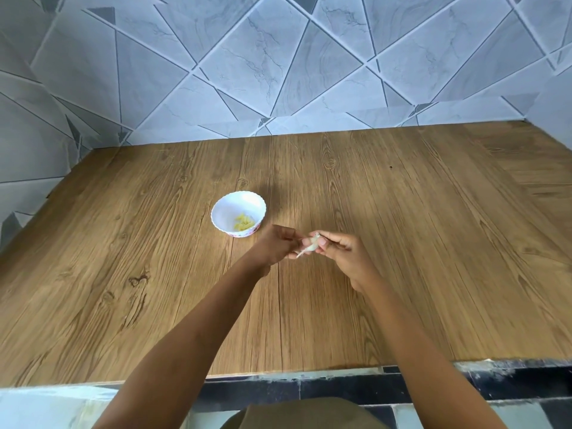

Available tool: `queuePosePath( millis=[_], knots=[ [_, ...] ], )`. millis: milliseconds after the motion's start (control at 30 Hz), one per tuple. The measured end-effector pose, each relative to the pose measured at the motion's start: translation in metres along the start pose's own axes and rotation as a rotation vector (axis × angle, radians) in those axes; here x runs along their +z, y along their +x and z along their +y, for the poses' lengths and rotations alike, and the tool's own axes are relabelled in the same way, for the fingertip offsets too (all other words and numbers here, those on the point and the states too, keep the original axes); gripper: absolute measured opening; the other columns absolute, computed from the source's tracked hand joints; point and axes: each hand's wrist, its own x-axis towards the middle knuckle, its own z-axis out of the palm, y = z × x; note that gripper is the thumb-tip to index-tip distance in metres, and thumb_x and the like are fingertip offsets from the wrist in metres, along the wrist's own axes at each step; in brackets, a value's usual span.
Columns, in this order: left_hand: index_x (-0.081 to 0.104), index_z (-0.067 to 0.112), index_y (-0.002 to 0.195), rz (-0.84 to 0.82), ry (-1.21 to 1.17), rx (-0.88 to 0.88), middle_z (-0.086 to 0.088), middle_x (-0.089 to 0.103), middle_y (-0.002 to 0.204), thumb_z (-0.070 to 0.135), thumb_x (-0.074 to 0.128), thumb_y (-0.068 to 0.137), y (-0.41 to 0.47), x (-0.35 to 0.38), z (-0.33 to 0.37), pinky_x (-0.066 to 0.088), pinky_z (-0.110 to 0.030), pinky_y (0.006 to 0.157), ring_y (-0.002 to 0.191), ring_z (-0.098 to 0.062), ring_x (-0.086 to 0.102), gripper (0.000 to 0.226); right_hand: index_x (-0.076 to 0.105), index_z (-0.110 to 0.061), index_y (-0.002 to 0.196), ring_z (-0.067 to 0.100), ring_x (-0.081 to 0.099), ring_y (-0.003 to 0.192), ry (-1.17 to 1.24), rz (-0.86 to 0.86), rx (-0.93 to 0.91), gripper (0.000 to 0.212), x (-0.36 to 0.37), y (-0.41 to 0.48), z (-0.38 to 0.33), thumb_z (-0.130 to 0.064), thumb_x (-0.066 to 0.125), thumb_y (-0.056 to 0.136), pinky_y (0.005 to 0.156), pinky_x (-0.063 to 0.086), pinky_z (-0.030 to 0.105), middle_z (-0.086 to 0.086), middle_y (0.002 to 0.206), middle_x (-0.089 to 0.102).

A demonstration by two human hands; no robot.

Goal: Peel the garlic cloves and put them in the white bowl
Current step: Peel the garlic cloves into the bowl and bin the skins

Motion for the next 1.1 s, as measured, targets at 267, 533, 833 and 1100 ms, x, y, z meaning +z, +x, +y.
queuePosePath(
  millis=[267,533,833,1100],
  knots=[
    [0.069,0.008,0.091,-0.005,-0.128,-0.059,0.0,0.071,0.078,0.02,0.063,0.089,-0.002,-0.002,-0.004,0.053,-0.019,0.07,0.072,-0.006,0.066,0.014,0.062,-0.007,0.119,0.004,0.067,0.089,0.08,-0.1,0.115,0.027,-0.007,0.006,-0.004,-0.005,0.054,0.093,0.082,0.052,0.018,0.0,0.1,0.069],
    [0.066,0.01,0.088,0.102,-0.175,-0.071,0.0,0.069,0.073,0.019,0.062,0.091,-0.003,-0.002,-0.004,0.052,-0.016,0.061,0.067,-0.007,0.064,0.01,0.063,-0.007,0.119,0.005,0.066,0.083,0.109,-0.03,0.142,0.026,-0.008,0.011,0.0,-0.009,0.056,0.093,0.084,0.055,0.024,0.004,0.096,0.069],
    [0.067,-0.003,0.093,0.347,-0.092,-0.013,-0.003,0.059,0.064,0.01,0.073,0.081,-0.016,-0.004,-0.004,0.045,-0.014,0.05,0.053,-0.006,0.054,0.019,0.066,-0.013,0.093,0.007,0.055,0.071,-0.522,0.19,-0.009,0.013,0.004,0.043,0.001,-0.025,0.066,0.088,0.061,0.041,0.014,-0.006,0.08,0.061],
    [0.067,-0.005,0.093,0.464,-0.141,-0.047,-0.009,0.065,0.073,-0.001,0.07,0.08,-0.039,0.0,-0.016,0.041,-0.012,0.049,0.052,-0.002,0.056,0.014,0.066,-0.006,0.099,0.017,0.057,0.07,-0.779,0.258,-0.203,0.021,0.006,0.038,0.016,-0.025,0.062,0.09,0.058,0.034,0.024,0.005,0.085,0.067]
  ],
)
